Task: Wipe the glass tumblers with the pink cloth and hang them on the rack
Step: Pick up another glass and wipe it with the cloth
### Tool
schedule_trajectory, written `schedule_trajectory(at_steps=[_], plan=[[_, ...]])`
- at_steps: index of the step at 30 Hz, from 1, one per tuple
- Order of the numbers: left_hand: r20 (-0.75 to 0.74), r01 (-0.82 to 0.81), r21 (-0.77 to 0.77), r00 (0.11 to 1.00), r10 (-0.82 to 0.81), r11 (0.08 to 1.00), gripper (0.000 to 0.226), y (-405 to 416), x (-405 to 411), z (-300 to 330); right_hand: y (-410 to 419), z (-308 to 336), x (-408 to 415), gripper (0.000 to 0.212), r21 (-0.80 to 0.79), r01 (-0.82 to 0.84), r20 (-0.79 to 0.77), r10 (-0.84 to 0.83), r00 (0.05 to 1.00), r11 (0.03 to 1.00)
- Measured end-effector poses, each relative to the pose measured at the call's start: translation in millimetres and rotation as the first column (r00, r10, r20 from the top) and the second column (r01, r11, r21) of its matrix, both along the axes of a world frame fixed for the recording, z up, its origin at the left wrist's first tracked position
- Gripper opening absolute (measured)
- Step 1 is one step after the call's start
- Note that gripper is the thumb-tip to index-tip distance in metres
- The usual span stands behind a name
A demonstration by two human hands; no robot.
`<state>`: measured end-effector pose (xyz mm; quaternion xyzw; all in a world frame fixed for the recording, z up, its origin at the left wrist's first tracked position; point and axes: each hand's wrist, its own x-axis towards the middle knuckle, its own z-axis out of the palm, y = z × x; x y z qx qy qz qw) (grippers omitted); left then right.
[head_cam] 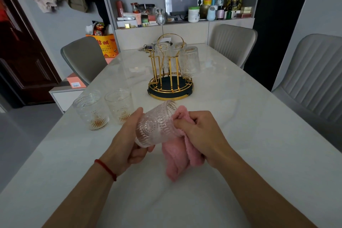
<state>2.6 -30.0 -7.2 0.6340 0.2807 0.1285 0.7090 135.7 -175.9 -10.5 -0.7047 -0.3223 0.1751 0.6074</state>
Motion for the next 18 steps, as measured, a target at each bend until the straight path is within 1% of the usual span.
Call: schedule_trajectory(at_steps=[1,3,4,5,6,8,10,12,14,15,16,18], plan=[[0.038,0.038,-0.039,0.999,-0.037,0.998,0.068,-2,-3,1,1,-1,-2,0.031,0.019,0.004,-0.02,-0.004,1.0,1.0],[0.234,0.098,-0.147,0.97,-0.061,0.984,0.051,-6,-1,2,4,-4,-6,0.038,0.04,0.045,-0.086,-0.041,0.995,0.998],[0.327,0.097,-0.166,0.944,-0.037,0.981,0.041,-7,0,1,6,-5,-6,0.039,0.045,0.072,-0.126,-0.066,0.99,0.996],[0.38,0.062,-0.139,0.925,-0.004,0.988,0.035,-7,2,-3,5,-6,-7,0.039,0.05,0.092,-0.146,-0.084,0.986,0.994],[0.401,-0.006,-0.075,0.915,0.035,0.997,0.035,-7,5,-6,5,-5,-6,0.038,0.056,0.099,-0.137,-0.091,0.986,0.993],[0.379,-0.156,0.049,0.917,0.126,0.987,0.048,-7,10,-9,2,-1,-6,0.038,0.053,0.068,-0.074,-0.064,0.995,0.996],[0.278,-0.219,0.038,0.939,0.201,0.975,0.056,-5,10,-6,1,2,-7,0.037,0.034,0.031,0.006,-0.031,0.999,0.999],[0.126,-0.167,-0.009,0.978,0.167,0.986,0.06,0,6,-7,1,2,-6,0.029,0.016,0.01,0.065,-0.011,0.998,1.0],[0.02,-0.071,-0.061,0.997,0.073,0.996,0.067,3,2,-9,1,1,-6,0.026,-0.003,0.017,0.099,-0.016,0.995,1.0],[0.028,-0.042,-0.086,0.999,0.044,0.995,0.066,3,1,-10,1,0,-5,0.028,-0.012,0.032,0.103,-0.031,0.994,0.999],[0.076,-0.023,-0.113,0.997,0.032,0.993,0.061,2,1,-10,2,-2,-4,0.031,-0.018,0.054,0.099,-0.052,0.994,0.998],[0.236,0.006,-0.138,0.971,0.027,0.99,0.047,-2,3,-10,2,-4,-2,0.035,-0.01,0.101,0.066,-0.1,0.993,0.995]])
